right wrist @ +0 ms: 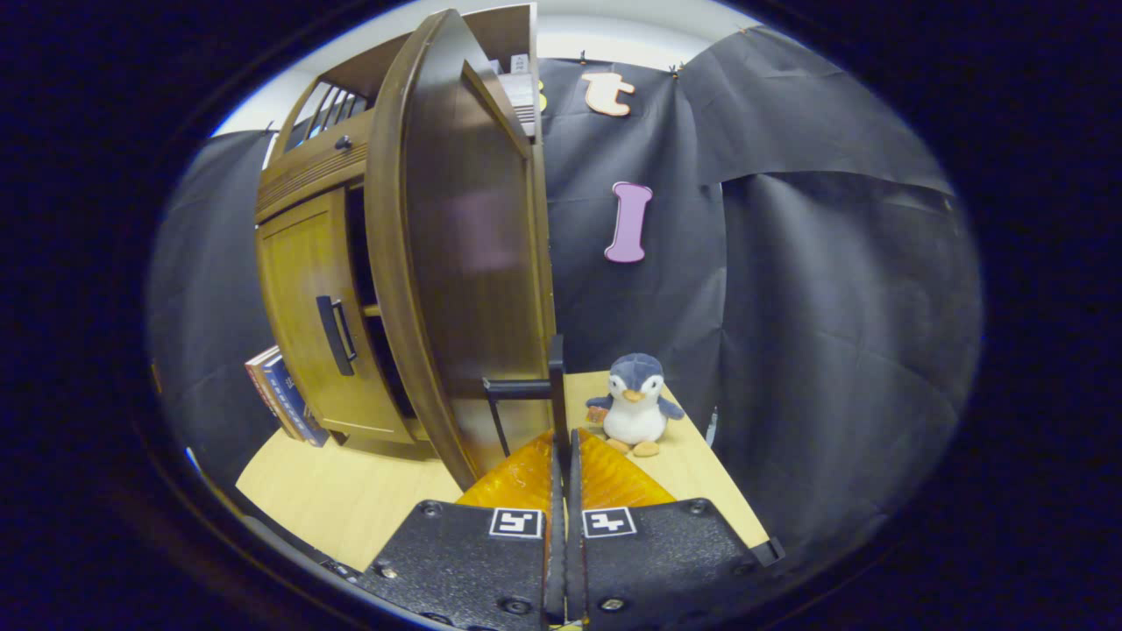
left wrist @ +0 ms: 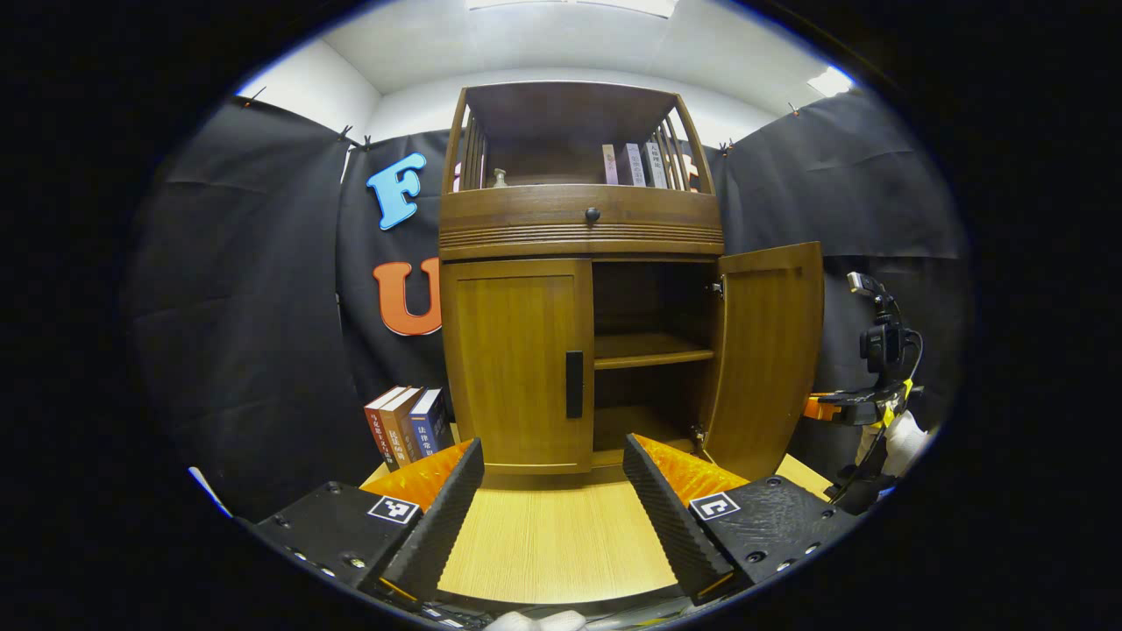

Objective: Open the right door of the double-door shoe cabinet with the right hand, and open the left door with the left hand.

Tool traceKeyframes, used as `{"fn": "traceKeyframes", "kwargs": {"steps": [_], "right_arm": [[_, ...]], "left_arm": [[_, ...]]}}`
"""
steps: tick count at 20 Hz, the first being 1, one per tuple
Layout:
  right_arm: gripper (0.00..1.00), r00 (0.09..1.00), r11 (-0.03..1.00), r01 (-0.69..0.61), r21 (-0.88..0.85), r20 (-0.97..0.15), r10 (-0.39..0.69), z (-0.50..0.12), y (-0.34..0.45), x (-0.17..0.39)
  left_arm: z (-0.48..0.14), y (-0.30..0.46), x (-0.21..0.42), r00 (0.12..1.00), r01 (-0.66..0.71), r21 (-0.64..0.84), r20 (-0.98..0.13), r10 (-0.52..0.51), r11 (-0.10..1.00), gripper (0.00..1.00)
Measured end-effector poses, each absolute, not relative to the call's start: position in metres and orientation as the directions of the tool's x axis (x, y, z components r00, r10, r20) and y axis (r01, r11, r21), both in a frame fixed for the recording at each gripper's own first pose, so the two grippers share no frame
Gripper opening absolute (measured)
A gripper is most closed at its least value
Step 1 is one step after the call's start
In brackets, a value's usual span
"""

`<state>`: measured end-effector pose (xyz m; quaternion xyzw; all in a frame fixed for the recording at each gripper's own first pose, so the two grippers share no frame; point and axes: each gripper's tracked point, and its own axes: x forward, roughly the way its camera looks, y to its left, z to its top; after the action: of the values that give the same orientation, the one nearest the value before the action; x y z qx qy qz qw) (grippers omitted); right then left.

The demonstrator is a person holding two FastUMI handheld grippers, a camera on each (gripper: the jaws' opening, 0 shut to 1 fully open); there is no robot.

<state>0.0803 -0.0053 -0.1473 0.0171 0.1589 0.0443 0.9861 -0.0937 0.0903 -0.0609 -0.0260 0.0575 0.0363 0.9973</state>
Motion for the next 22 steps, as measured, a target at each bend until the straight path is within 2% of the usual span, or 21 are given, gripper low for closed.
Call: {"fn": "traceKeyframes", "kwargs": {"steps": [9, 13, 19, 22], "right_arm": [[0.04, 0.912, 0.971, -0.236, 0.029, -0.339, 0.232, -0.146, -0.045, 0.093], [0.04, 0.895, 0.945, -0.327, -0.023, -0.328, 0.302, -0.145, -0.049, 0.096], [0.04, 0.873, 0.925, -0.38, -0.025, -0.34, 0.349, -0.144, -0.051, 0.094], [0.07, 0.881, 0.925, -0.376, -0.045, -0.326, 0.343, -0.137, -0.056, 0.083]], "left_arm": [[-0.06, 0.064, -0.059, 0.99, -0.095, -0.083, -0.113, 0.085, 0.992, 0.96], [-0.061, 0.065, -0.055, 0.985, -0.144, -0.087, -0.112, 0.134, 0.986, 0.96], [-0.056, 0.074, -0.052, 0.982, -0.171, -0.094, -0.098, 0.162, 0.981, 0.96], [-0.056, 0.075, -0.052, 0.984, -0.16, -0.095, -0.097, 0.151, 0.982, 0.96]]}}
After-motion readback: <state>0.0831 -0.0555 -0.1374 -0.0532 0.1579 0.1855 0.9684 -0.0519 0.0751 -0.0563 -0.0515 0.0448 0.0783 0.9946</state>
